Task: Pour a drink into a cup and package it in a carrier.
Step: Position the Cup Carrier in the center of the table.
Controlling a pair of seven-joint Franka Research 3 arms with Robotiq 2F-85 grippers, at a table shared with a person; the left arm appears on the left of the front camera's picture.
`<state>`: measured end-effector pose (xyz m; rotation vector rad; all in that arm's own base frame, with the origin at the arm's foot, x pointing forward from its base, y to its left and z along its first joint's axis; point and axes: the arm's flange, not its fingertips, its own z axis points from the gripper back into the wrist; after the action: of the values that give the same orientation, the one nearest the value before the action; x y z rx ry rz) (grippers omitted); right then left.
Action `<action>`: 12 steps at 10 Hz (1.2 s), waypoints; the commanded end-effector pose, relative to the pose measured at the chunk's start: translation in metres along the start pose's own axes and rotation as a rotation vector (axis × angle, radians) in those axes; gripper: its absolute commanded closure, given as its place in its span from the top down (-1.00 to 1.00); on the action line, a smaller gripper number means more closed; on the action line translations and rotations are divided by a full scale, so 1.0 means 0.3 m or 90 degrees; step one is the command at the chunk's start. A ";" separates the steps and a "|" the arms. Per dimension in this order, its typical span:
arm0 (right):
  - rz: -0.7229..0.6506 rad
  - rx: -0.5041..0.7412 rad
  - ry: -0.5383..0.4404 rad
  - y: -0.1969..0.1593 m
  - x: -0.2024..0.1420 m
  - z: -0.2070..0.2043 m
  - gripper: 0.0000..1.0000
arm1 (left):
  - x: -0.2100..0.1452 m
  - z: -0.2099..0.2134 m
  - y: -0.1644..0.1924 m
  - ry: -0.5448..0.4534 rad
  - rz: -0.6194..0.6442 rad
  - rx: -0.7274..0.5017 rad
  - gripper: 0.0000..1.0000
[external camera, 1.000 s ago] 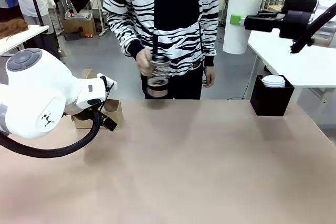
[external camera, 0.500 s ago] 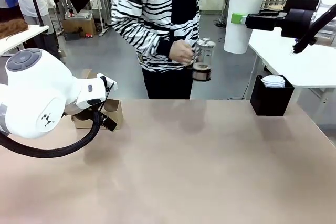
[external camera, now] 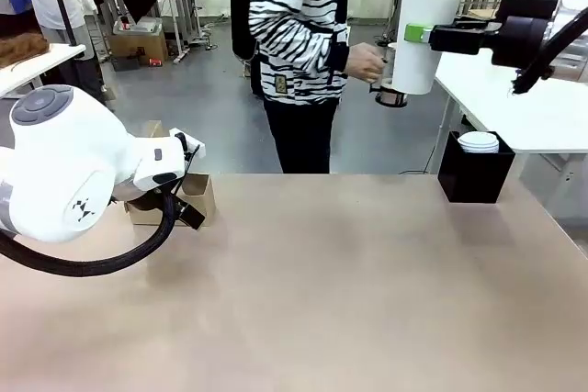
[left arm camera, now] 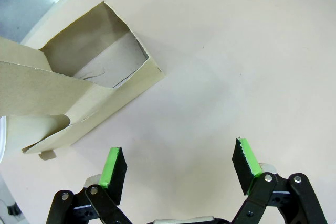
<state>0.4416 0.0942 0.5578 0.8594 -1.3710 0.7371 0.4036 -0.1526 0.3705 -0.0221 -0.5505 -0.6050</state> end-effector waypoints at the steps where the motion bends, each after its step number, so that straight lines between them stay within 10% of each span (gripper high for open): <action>1: 0.005 0.004 -0.005 0.003 0.003 -0.006 0.62 | -0.002 0.001 0.002 0.000 0.001 -0.001 1.00; 9: 0.005 0.004 -0.005 0.003 0.003 -0.006 0.62 | 0.294 0.472 0.148 0.061 0.190 0.044 1.00; 12: 0.005 0.004 -0.005 0.003 0.003 -0.006 0.62 | 0.422 0.439 0.313 0.087 0.268 0.063 1.00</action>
<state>0.4417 0.0944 0.5577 0.8596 -1.3705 0.7377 0.4554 -0.1114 0.5639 -0.0101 -0.4513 -0.2152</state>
